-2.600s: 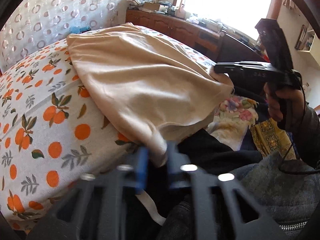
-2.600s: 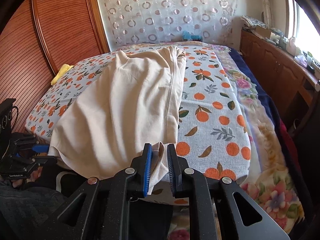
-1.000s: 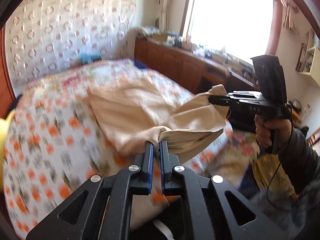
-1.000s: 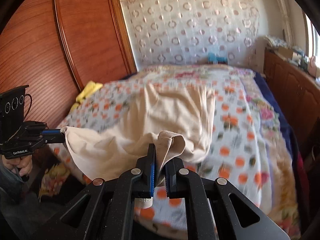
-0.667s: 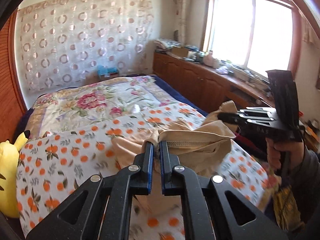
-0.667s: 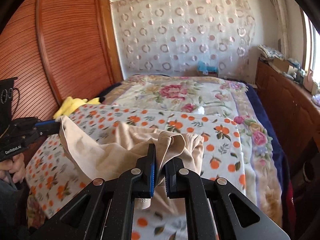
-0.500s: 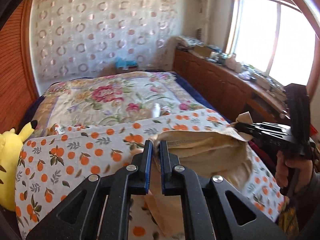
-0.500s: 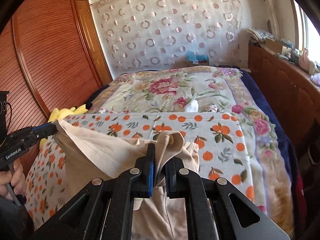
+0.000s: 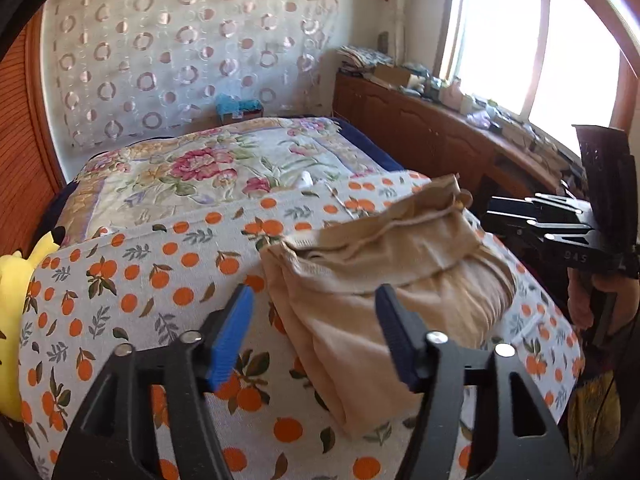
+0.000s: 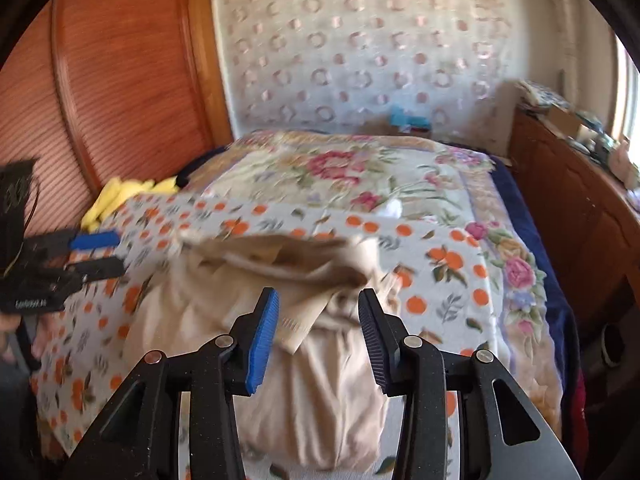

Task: Fold small clothes

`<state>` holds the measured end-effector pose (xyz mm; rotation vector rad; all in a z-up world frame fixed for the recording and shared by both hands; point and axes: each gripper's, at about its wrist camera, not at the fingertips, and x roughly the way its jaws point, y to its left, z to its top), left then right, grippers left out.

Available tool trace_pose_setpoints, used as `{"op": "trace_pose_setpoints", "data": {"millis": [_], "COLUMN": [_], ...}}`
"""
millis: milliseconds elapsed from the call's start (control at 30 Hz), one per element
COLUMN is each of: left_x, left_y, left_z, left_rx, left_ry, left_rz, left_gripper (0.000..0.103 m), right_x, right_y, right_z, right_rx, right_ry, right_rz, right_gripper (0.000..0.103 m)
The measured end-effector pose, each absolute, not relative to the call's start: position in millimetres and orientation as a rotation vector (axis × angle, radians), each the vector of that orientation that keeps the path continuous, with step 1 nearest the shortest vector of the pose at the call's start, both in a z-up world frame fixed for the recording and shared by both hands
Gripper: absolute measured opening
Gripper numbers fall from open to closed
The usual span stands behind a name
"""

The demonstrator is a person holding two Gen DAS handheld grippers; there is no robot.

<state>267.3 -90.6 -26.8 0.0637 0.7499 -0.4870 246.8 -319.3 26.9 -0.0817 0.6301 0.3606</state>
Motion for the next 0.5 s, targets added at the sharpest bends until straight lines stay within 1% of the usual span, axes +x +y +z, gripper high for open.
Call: {"op": "trace_pose_setpoints", "data": {"millis": [67,200,300,500], "left_x": [265,272,279,298], "left_y": [-93,-92,-92,-96], "left_z": [-33,-43,-51,-61], "left_rx": [0.084,0.086,0.089,0.125], "left_ry": [0.761,0.792,0.823,0.854], "left_rz": [-0.488,-0.462,-0.463,-0.469], "left_gripper": [0.074,0.074,0.074,0.074], "right_x": [238,244,274,318], "right_y": [-307,-285,-275,-267], "right_z": [20,6,-2,11], "right_rx": [-0.135,-0.226,-0.302,-0.287], "right_ry": [0.649,0.709,0.763,0.757], "right_rz": [0.389,0.386,0.332,0.302], "right_gripper": [0.045,0.047,0.047,0.047]}}
